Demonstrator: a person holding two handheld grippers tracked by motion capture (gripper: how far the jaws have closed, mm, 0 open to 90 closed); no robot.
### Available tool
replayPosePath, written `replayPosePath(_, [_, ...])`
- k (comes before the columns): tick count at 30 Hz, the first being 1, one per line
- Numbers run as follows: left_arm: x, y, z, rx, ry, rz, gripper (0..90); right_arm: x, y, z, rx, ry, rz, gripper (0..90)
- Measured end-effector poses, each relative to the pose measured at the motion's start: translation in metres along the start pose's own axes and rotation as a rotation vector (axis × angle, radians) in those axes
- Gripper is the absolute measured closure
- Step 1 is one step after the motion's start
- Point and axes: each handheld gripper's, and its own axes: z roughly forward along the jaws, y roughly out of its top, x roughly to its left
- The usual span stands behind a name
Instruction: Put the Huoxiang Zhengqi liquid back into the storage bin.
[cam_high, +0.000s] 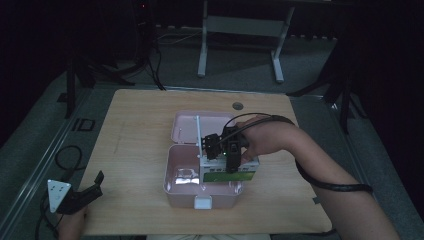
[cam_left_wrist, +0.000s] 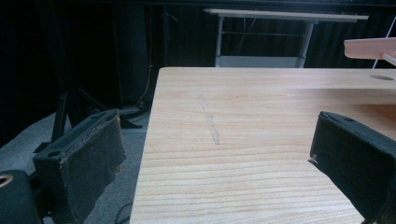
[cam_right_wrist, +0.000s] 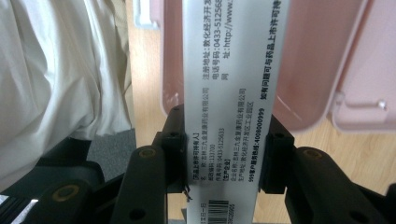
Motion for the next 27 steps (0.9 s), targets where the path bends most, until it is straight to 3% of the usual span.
replayPosePath(8, [0.000, 0.000, 0.000, -0.001, -0.002, 0.000, 3.0, 0.003, 0.026, 0.003, -0.030, 0.008, -0.036, 61.6])
replayPosePath(12, [0.001, 0.000, 0.000, 0.002, -0.005, -0.001, 3.0, 0.000, 0.031, 0.008, -0.030, 0.005, -0.037, 61.6])
replayPosePath(27, [0.000, 0.000, 0.000, 0.002, -0.005, -0.004, 3.0, -0.016, 0.040, 0.060, -0.011, 0.052, 0.012, 61.6])
